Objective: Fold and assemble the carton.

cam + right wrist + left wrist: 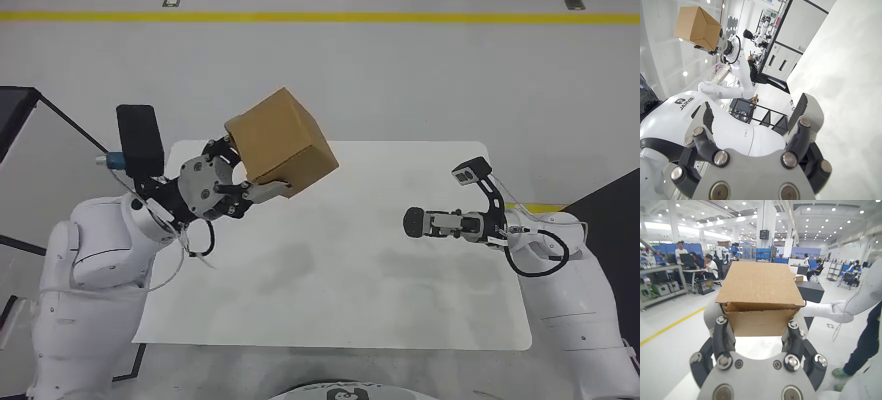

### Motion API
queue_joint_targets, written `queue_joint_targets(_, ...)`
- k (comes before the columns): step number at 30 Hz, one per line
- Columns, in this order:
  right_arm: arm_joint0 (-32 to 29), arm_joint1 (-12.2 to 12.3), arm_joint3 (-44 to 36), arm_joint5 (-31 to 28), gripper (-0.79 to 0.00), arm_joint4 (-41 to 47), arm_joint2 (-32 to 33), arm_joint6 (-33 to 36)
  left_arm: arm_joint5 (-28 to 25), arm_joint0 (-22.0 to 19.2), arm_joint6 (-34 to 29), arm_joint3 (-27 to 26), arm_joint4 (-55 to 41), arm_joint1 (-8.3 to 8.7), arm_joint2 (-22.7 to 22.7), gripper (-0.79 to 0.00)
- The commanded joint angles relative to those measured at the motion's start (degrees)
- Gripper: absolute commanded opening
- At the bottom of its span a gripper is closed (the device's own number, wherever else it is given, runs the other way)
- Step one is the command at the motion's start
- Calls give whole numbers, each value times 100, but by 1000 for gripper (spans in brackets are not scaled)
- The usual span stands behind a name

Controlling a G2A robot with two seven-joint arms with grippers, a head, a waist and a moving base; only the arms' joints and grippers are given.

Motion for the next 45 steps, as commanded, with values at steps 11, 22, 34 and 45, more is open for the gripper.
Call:
queue_joint_targets(11,0,0,0,0,0,0,0,0,-150,-65,223,-205,883,1,-75,-785)
queue_joint_targets(22,0,0,0,0,0,0,0,0,-357,-115,1818,-676,4522,-1,-188,-785)
queue_joint_targets(34,0,0,0,0,0,0,0,0,-137,-39,3210,-661,6760,77,-29,-785)
queue_joint_targets(45,0,0,0,0,0,0,0,0,770,54,3659,-725,8145,116,-33,-785)
